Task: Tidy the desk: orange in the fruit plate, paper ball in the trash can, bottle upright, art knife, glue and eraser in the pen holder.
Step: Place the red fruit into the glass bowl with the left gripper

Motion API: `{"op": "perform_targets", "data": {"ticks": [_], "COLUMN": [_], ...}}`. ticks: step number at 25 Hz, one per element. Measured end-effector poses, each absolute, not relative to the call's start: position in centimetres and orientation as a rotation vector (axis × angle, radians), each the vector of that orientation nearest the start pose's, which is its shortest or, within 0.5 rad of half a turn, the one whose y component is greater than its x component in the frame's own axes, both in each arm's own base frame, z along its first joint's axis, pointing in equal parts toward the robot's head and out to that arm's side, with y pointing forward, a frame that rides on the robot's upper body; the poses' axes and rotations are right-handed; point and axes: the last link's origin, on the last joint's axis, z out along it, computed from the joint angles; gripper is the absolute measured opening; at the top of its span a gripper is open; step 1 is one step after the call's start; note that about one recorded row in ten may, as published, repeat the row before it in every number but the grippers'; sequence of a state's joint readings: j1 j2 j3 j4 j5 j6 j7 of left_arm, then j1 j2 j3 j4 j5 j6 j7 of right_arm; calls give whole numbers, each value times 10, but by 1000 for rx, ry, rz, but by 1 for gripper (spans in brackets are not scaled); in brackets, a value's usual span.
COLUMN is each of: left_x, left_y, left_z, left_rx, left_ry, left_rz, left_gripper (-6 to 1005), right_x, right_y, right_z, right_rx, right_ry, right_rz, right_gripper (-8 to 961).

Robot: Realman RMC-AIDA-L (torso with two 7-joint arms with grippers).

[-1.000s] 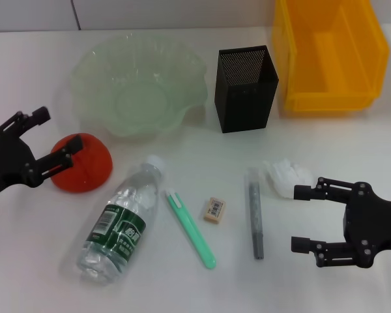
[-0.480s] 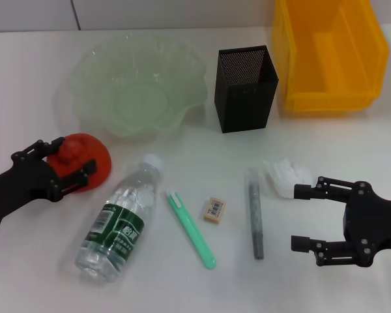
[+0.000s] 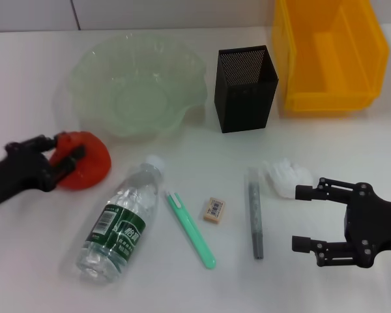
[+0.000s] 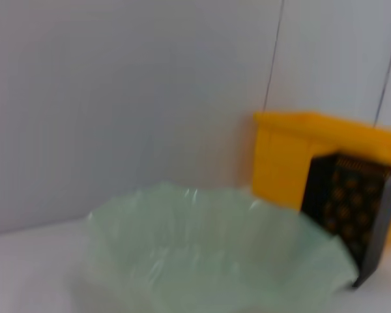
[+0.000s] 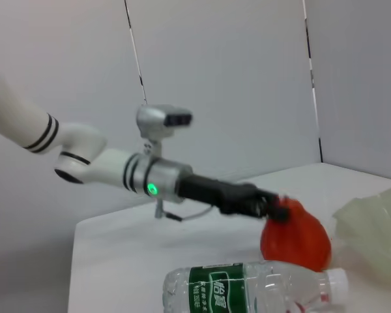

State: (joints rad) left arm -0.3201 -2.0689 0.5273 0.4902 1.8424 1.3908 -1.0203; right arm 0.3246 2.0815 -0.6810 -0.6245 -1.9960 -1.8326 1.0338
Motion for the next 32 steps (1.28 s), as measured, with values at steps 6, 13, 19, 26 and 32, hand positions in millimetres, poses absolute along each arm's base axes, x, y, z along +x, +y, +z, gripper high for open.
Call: {"op": "perform_targets", "data": {"ticks": [6, 13, 19, 26, 32], "left_x": [-323, -283, -260, -262, -264], "left_y": [268, 312, 369, 390, 392], "left_z": [59, 72, 31, -4, -4], "left_rx": [-2313, -2293, -2314, -2298, -2273], "left_ry": [-516, -408, -484, -517, -544], "left_rz": [-897, -1002, -881, -711, -715], "left_gripper": [441, 262, 164, 169, 369], "right_x": [296, 294, 292, 293, 292], "right_y": [239, 241, 243, 243, 245], "right_z": [0, 0, -1, 0, 5], "right_rx": [-2820, -2821, -2824, -2819, -2823], "right_ry": [361, 352, 343, 378, 428], "right_rz": [872, 879, 881, 881, 879], "right_gripper": [820, 820, 819, 819, 819]}}
